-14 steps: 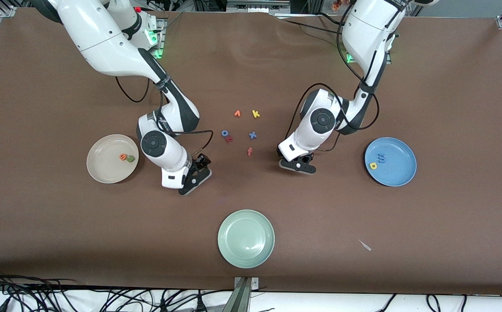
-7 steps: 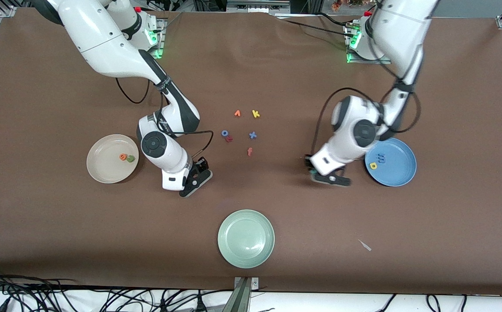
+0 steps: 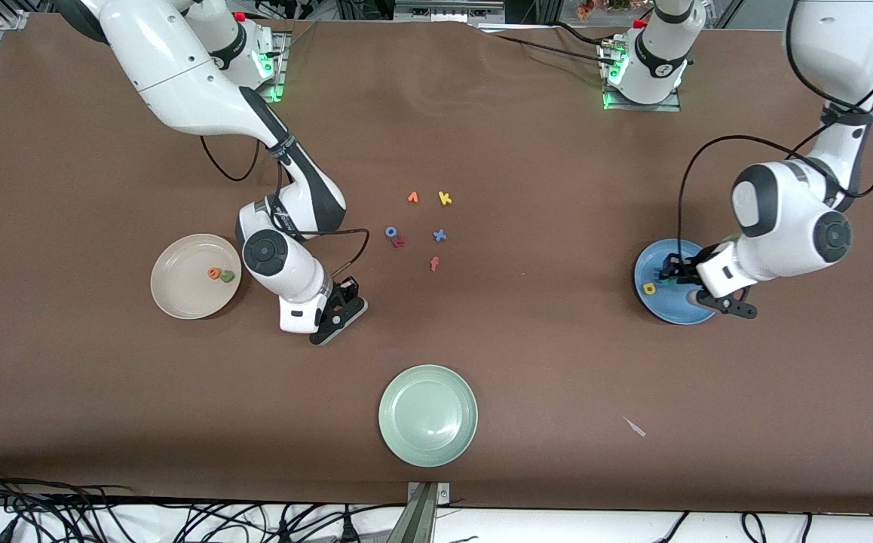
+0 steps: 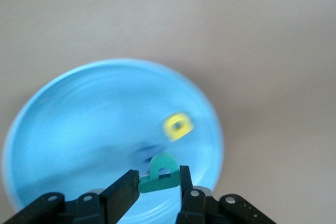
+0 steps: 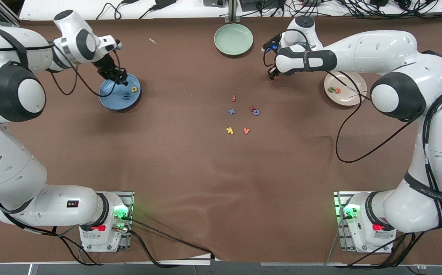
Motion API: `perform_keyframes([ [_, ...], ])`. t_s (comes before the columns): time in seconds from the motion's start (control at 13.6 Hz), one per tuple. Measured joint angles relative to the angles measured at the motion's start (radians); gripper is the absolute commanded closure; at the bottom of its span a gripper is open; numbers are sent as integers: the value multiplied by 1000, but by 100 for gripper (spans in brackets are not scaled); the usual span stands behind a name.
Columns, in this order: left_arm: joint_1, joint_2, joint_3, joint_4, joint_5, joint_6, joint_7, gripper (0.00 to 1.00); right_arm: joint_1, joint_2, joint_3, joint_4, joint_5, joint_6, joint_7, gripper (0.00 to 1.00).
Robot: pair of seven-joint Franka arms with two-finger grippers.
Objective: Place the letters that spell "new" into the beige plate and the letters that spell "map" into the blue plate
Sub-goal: 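Drop the teal letter on the blue plate while the right gripper grasps the pink letter, then carry the pink letter to the white plate while the left gripper returns to rest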
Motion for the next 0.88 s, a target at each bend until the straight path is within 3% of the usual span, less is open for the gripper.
perform_keyframes([
  [0.07, 22, 0, 0, -3, 29, 0, 19, 57, 0, 0, 0, 1, 0, -1, 0, 88],
  [0.15, 32, 0, 0, -3, 40, 0, 26, 34, 0, 0, 0, 1, 0, -1, 0, 93],
  [0.22, 32, 0, -1, -3, 42, 1, 27, 1, 0, 0, 0, 1, 0, -2, 0, 100],
  [0.59, 30, -18, -10, -18, 42, 3, 27, 0, -5, -1, 0, 91, 0, -180, 0, 100],
  [0.88, 31, -173, -10, -73, 42, 3, 27, 0, -38, -51, -41, 136, 0, -419, 0, 100],
])
